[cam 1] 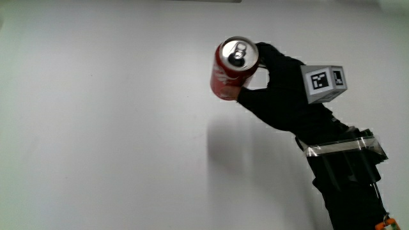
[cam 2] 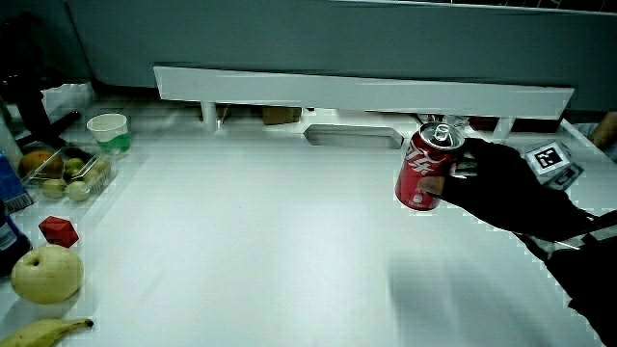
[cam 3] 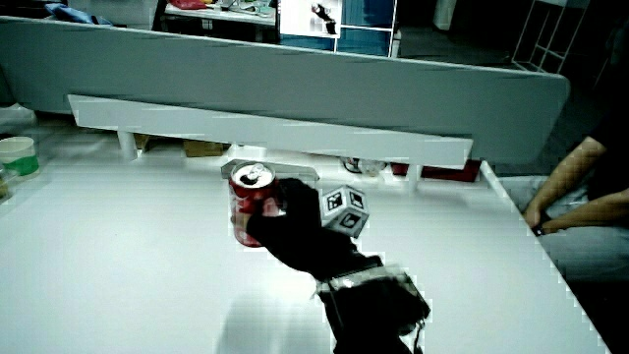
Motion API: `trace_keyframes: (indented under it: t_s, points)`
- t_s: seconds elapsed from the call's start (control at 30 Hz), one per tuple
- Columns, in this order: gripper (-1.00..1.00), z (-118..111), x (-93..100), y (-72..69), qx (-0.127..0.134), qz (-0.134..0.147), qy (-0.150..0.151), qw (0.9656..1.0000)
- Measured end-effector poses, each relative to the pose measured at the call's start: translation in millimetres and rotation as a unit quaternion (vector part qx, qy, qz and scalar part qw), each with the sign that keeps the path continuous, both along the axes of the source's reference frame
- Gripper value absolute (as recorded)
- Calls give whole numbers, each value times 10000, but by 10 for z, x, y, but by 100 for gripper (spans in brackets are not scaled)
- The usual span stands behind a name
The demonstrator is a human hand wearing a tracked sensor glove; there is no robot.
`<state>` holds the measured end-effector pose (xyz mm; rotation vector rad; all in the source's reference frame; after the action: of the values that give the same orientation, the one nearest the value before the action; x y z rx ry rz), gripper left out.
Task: Place cola
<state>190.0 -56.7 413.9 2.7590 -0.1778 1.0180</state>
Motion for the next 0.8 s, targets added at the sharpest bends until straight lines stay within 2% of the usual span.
trace_keyframes:
  t_s: [0.17,0.33,0.67,0.8]
  points:
    - [0,139,132,9,-169,370,172,9990]
    - [0,320,273,23,-343,724,342,9962]
    - [0,646,348,97,-759,855,454,9924]
    - [0,713,342,146,-781,884,374,9923]
